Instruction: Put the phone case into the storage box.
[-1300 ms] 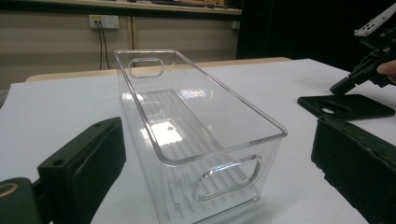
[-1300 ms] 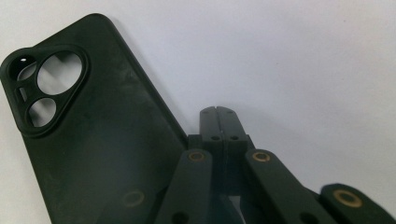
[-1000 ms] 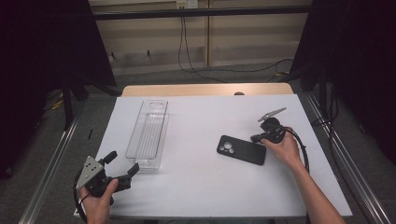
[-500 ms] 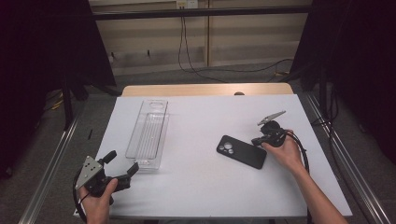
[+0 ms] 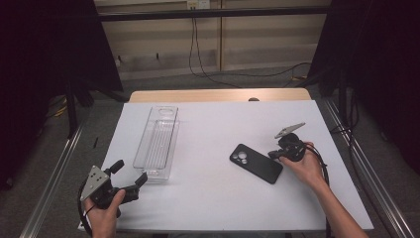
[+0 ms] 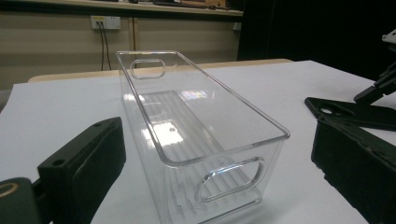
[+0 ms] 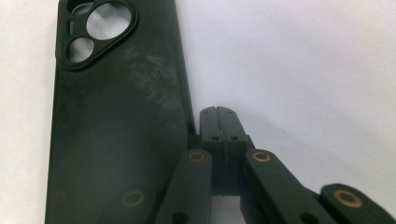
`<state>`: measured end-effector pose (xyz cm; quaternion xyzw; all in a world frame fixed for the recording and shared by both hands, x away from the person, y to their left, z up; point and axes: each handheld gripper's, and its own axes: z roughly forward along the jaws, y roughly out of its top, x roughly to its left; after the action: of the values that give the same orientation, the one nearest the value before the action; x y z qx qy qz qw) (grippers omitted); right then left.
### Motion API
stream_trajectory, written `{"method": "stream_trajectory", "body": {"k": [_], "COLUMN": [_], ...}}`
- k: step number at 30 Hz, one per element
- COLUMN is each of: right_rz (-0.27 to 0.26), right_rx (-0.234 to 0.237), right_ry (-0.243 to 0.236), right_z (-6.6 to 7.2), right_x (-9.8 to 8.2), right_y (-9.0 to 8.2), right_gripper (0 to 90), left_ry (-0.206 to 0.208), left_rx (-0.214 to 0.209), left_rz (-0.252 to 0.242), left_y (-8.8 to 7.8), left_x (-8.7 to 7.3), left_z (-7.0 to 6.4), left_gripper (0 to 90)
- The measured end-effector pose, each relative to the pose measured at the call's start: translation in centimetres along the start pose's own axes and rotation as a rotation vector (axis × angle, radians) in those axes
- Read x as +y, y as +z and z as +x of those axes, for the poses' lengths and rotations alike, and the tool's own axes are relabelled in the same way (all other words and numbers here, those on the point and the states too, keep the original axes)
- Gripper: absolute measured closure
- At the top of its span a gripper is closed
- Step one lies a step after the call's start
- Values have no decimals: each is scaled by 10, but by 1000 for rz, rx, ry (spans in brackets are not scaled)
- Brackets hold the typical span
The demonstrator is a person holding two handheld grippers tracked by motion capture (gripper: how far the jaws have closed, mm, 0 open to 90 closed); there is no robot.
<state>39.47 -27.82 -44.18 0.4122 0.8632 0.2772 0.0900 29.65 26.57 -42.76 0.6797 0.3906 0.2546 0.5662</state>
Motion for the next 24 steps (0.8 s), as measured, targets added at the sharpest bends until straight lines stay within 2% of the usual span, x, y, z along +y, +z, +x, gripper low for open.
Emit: {"method": "stream_trajectory", "body": {"k": [2, 8, 13, 18, 24], "right_rz": [5, -8, -11, -14, -39], "right_rx": [-8, 18, 16, 24, 35], "right_ry": [-10, 11, 18, 26, 38], "right_z": [1, 2, 4, 4, 2], "right_x": [1, -4, -6, -8, -11], "right_y": [0, -2, -3, -5, -5], "right_gripper": [900, 900, 900, 900, 900], "left_ry": [-6, -5, 9, 0, 4], "left_rx": [4, -1, -13, -10, -15], "left_rz": [-5, -3, 2, -1, 2], "left_y": [0, 1, 2, 1, 2], "left_x": [0, 0, 1, 0, 0], "left_z": [0, -1, -3, -2, -2], "left_gripper": [32, 32, 32, 32, 32]}}
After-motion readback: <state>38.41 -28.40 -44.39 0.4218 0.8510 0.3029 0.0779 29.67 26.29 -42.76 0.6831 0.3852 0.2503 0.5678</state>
